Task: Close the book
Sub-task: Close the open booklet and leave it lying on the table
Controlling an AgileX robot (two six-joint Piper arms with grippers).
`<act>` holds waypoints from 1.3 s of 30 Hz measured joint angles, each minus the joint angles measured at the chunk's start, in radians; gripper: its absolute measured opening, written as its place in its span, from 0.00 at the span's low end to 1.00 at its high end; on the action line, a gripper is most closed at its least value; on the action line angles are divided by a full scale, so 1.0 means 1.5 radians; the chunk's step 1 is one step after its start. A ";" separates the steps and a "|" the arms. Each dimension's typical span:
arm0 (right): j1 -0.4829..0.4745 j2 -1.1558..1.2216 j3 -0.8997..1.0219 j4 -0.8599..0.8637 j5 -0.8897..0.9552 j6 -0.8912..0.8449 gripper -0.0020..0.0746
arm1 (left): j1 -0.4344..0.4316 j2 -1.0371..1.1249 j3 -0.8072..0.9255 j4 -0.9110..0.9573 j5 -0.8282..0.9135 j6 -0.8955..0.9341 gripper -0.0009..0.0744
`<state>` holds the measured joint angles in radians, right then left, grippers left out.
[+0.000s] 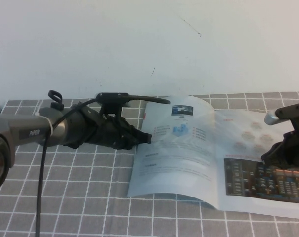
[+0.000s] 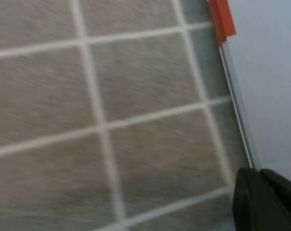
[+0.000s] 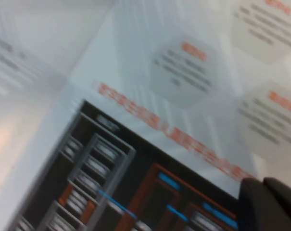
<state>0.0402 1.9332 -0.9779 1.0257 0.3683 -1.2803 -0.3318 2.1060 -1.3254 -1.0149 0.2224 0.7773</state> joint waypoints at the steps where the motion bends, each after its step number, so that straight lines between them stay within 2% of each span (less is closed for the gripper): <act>1: 0.001 0.000 0.000 0.002 -0.002 0.000 0.02 | -0.005 0.000 0.000 -0.012 0.009 0.000 0.01; 9: 0.004 0.000 0.000 0.016 -0.008 -0.009 0.02 | -0.040 0.001 0.000 -0.092 0.036 0.088 0.01; 20: 0.000 0.049 -0.016 0.037 0.014 0.008 0.02 | -0.041 0.001 0.000 -0.108 0.026 0.099 0.01; 26: -0.003 0.059 -0.024 0.054 0.026 0.010 0.02 | -0.043 0.001 -0.004 -0.210 0.082 0.148 0.01; 34: -0.003 0.060 -0.026 0.057 0.031 0.011 0.02 | -0.078 0.003 -0.050 -0.361 0.157 0.243 0.01; 39: -0.003 0.060 -0.026 0.059 0.031 0.011 0.02 | -0.086 0.000 -0.079 -0.340 0.158 0.268 0.01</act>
<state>0.0363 2.0240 -1.0171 1.1149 0.4143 -1.2640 -0.4603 2.1058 -1.4445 -1.5247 0.4599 1.1800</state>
